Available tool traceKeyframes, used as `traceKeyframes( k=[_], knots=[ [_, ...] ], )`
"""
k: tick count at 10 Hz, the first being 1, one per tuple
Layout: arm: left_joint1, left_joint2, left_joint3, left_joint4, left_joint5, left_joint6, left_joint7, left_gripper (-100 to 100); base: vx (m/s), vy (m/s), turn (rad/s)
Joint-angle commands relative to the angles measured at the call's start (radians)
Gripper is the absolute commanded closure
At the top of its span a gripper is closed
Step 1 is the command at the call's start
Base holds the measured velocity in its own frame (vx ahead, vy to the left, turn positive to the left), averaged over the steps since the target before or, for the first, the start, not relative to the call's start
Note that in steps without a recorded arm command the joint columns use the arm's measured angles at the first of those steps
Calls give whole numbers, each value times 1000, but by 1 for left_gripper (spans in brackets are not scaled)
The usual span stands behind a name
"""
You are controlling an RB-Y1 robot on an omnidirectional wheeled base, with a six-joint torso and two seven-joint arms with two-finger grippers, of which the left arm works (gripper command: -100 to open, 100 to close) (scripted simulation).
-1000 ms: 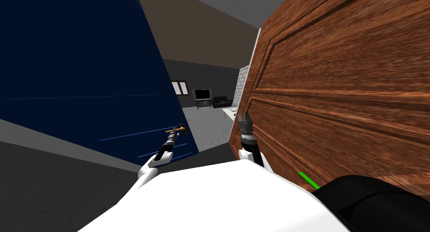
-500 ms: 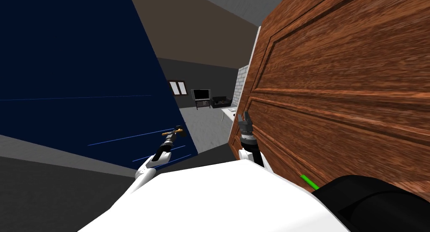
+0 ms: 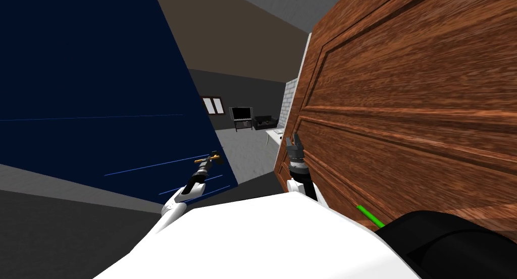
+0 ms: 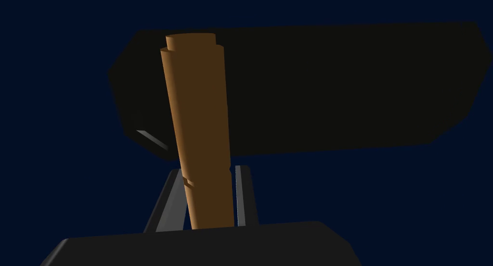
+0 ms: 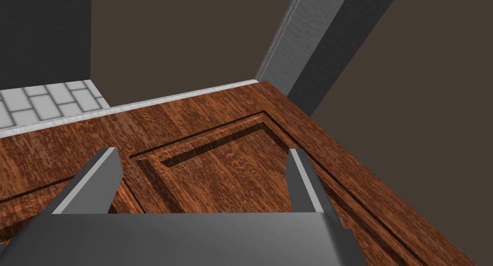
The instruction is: Pull the door open
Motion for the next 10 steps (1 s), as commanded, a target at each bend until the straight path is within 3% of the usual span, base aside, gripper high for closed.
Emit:
traceKeyframes(
  k=[1, 7, 8, 9, 10],
  knots=[
    [10, 8, -13, -4, 0, -9, 12, 100, -180, 65, -111],
    [69, 79, -83, -40, 2, -61, 89, 100, -231, 81, -152],
    [75, 86, -89, -43, 3, -66, 96, 100, -211, 70, -110],
    [69, 76, -89, -38, 1, -61, 89, 100, -97, 17, -34],
    [91, 95, -108, -49, 0, -80, 109, 100, -168, 30, -114]
  ],
)
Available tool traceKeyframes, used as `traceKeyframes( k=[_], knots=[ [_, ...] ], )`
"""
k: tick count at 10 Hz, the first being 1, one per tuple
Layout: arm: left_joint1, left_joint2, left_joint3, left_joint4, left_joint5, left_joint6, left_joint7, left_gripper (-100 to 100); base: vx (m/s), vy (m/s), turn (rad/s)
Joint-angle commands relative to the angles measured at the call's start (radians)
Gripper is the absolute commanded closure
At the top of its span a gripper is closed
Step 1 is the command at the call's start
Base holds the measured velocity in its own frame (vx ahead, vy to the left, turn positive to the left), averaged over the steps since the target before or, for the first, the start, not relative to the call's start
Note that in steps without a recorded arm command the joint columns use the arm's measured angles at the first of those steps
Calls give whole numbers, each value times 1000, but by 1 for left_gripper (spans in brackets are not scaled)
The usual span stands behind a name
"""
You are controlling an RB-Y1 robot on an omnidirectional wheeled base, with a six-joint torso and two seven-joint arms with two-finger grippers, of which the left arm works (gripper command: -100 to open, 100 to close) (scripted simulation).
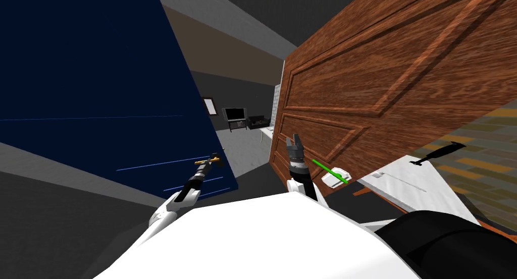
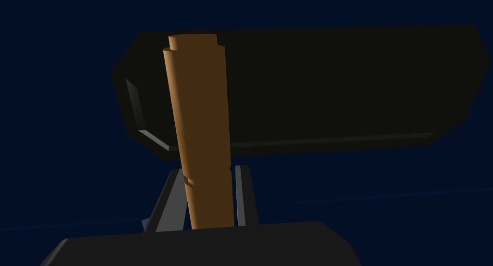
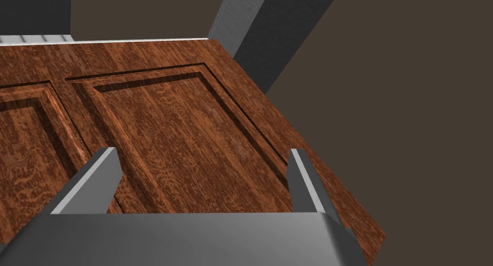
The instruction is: Pull the door open
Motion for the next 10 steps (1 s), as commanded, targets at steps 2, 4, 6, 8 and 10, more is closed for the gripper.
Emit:
traceKeyframes(
  k=[2, 4, 6, 8, 10],
  knots=[
    [35, 35, -27, -22, 0, -36, 34, 100, -213, 80, -125],
    [61, 63, -48, -38, 0, -62, 59, 100, -247, 104, -153],
    [87, 92, -68, -54, 0, -89, 85, 100, -255, 81, -117],
    [97, 104, -84, -44, -3, -117, 100, 100, -138, 37, -100],
    [119, 130, -95, -48, -4, -150, 120, 100, -247, 117, -160]
  ],
)
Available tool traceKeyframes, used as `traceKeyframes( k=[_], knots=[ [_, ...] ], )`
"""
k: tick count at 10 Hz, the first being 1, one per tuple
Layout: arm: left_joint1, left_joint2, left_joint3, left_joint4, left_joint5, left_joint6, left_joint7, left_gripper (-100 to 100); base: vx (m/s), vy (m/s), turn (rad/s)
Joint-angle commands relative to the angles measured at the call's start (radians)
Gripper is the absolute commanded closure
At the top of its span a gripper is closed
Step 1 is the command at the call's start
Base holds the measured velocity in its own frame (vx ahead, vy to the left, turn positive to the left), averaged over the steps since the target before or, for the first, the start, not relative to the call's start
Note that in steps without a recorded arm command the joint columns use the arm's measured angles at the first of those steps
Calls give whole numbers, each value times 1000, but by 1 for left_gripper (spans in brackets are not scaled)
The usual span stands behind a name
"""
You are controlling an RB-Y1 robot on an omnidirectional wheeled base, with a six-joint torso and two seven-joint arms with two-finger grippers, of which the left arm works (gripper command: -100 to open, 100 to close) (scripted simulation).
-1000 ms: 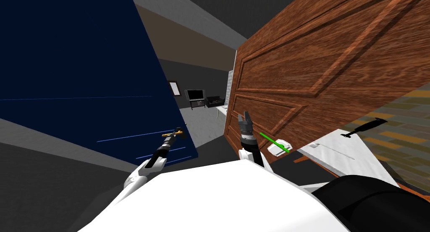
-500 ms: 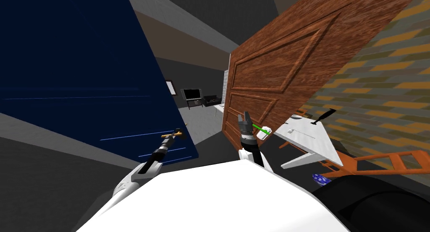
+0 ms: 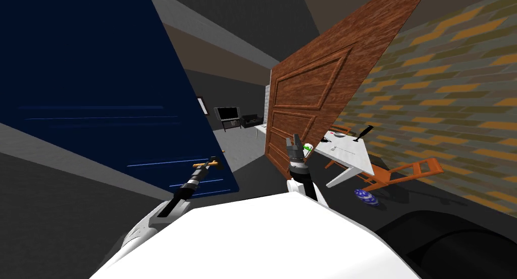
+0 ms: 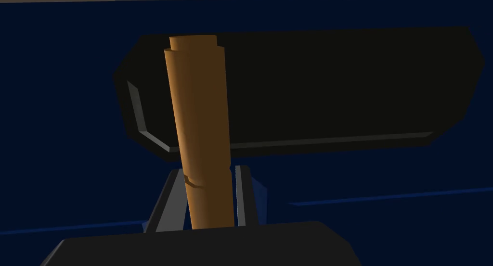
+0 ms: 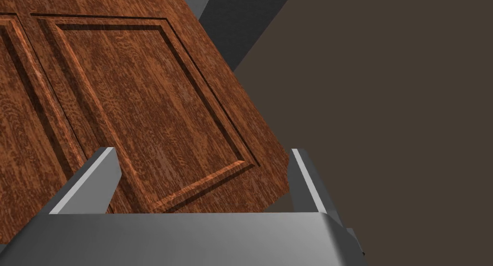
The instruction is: Pull the door open
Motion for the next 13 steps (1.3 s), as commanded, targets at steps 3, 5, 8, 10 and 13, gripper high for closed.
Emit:
traceKeyframes(
  k=[3, 5, 8, 10, 13],
  knots=[
    [39, 48, -21, 0, -2, -65, 40, 100, -226, 71, -125],
    [41, 50, -28, -1, -3, -67, 42, 100, -151, 67, -65],
    [72, 82, -42, 10, -4, -130, 67, 100, -185, 88, -171],
    [90, 103, -49, 17, -3, -168, 81, 100, -218, 115, -144],
    [113, 131, -57, 26, -2, -218, 100, 100, -198, 82, -133]
  ],
)
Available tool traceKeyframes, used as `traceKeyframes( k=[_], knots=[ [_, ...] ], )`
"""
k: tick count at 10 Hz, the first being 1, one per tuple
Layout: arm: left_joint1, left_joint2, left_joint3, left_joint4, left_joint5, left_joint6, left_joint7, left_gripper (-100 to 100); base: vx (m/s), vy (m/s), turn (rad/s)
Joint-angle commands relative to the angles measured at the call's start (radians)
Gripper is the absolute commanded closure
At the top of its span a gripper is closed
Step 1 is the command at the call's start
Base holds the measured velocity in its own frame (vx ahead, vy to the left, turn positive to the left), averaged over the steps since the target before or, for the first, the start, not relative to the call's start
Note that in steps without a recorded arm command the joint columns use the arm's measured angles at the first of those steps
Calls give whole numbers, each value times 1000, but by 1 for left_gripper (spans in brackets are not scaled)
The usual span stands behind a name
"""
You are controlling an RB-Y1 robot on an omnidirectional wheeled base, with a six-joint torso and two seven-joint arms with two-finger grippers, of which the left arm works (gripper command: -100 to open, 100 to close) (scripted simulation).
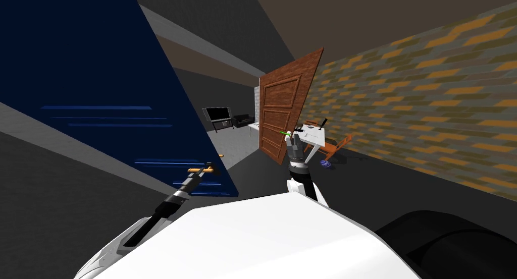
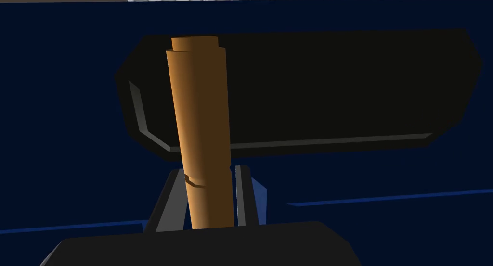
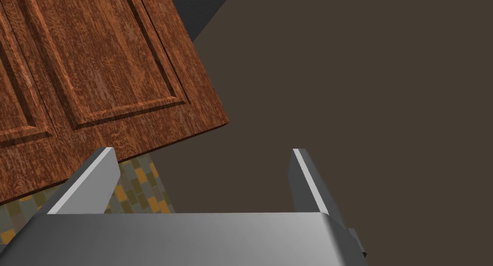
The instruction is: Pull the door open
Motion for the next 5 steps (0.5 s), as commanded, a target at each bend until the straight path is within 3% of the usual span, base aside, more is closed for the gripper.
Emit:
traceKeyframes(
  k=[1, 2, 5],
  knots=[
    [0, 0, 0, 0, 0, 0, 0, 100, -96, 16, -28],
    [6, 7, -5, 8, -2, -19, 6, 100, -140, 31, -102],
    [12, 21, -10, 20, -3, -48, 17, 100, -175, 98, -138]
  ],
)
